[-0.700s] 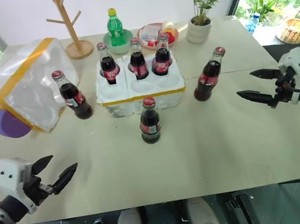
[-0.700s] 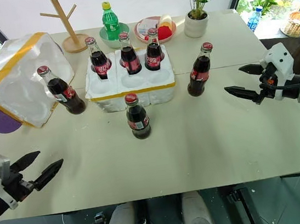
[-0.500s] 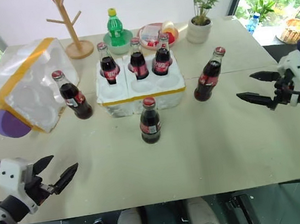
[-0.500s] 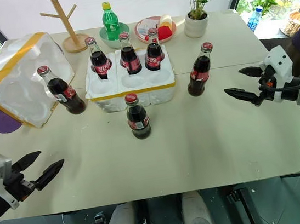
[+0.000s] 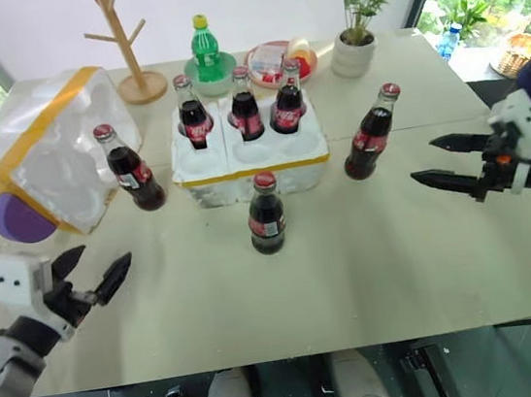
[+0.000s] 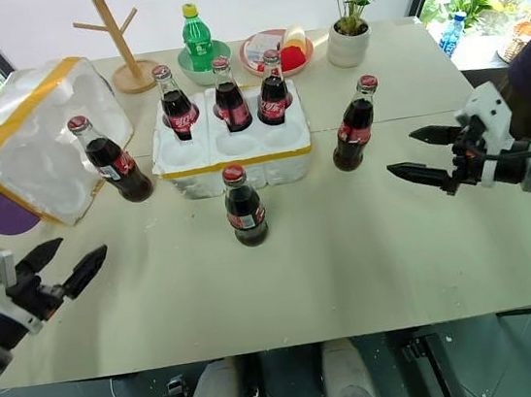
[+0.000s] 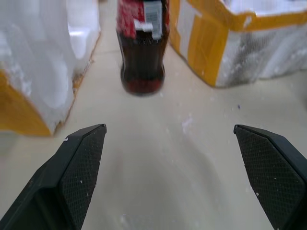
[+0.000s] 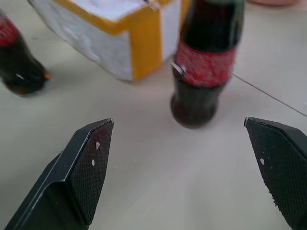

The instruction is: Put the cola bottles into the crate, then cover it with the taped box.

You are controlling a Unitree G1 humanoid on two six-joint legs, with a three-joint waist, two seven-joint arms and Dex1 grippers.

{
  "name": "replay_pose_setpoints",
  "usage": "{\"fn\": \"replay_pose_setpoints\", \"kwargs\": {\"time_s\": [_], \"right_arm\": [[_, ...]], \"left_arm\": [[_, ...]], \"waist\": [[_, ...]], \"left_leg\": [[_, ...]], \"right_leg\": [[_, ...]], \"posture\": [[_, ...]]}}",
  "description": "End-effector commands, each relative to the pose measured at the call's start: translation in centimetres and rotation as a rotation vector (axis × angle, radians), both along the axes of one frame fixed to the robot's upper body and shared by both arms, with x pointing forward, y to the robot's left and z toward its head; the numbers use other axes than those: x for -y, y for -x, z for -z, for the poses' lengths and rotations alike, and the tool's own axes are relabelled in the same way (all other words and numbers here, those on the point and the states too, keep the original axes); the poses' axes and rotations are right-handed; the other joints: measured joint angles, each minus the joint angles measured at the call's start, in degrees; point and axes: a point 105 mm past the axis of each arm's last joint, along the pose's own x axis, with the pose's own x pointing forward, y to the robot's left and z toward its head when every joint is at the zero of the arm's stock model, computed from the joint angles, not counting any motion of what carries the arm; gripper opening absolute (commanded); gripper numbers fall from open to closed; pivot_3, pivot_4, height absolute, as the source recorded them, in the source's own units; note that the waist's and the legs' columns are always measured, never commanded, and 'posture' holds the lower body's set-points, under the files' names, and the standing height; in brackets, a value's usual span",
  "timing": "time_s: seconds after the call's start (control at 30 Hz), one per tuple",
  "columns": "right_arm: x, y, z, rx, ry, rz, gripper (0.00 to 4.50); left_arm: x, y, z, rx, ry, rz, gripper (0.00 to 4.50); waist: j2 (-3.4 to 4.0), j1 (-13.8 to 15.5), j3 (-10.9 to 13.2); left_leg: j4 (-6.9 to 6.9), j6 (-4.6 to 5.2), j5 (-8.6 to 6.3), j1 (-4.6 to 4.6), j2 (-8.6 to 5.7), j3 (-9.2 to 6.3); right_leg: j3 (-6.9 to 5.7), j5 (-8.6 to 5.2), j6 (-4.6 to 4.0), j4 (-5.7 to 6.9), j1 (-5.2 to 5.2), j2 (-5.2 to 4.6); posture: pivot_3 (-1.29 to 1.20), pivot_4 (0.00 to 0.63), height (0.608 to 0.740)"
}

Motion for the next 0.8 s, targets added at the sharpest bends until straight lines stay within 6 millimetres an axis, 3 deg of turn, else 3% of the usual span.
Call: {"fn": "replay_pose_setpoints", "kwargs": {"time_s": [0.03, 0.3, 0.53, 0.8], "right_arm": [[-1.9, 2.9, -4.1, 0.042, -0.022, -0.143, 4.50], [-6.1, 7.0, -8.3, 0.047, -0.101, -0.371, 4.50], [-8.2, 7.9, -8.5, 0.053, -0.121, -0.452, 4.50], [-9.1, 7.8, -8.5, 0.062, -0.131, -0.475, 4.50]], "left_arm": [[0.3, -1.7, -1.6, 0.068, -0.004, -0.015, 4.46], [0.3, -7.0, -4.1, 0.157, -0.025, -0.036, 4.46], [1.2, -10.5, -3.8, 0.149, -0.085, 0.014, 4.46], [1.7, -13.7, -2.1, 0.100, -0.140, 0.043, 4.46]], "waist": [[-0.01, 0.02, -0.01], [-0.06, -0.09, -0.04], [-0.09, 0.05, -0.04], [-0.10, 0.04, -0.04]], "left_leg": [[0.00, 0.00, 0.00, 0.00, 0.00, -0.01], [0.05, 0.00, 0.00, 0.05, -0.01, -0.04], [0.05, 0.01, 0.00, -0.01, -0.09, -0.04], [0.10, 0.01, 0.01, -0.01, -0.10, -0.02]], "right_leg": [[-0.01, 0.00, 0.00, 0.01, 0.00, 0.01], [-0.03, 0.01, 0.02, 0.00, 0.11, 0.03], [-0.05, 0.04, 0.07, 0.00, 0.07, 0.06], [-0.06, 0.12, 0.19, 0.01, 0.08, 0.04]], "posture": [[0.00, 0.150, 0.740], [0.00, 0.150, 0.740], [0.00, 0.150, 0.740], [0.00, 0.150, 0.740]]}}
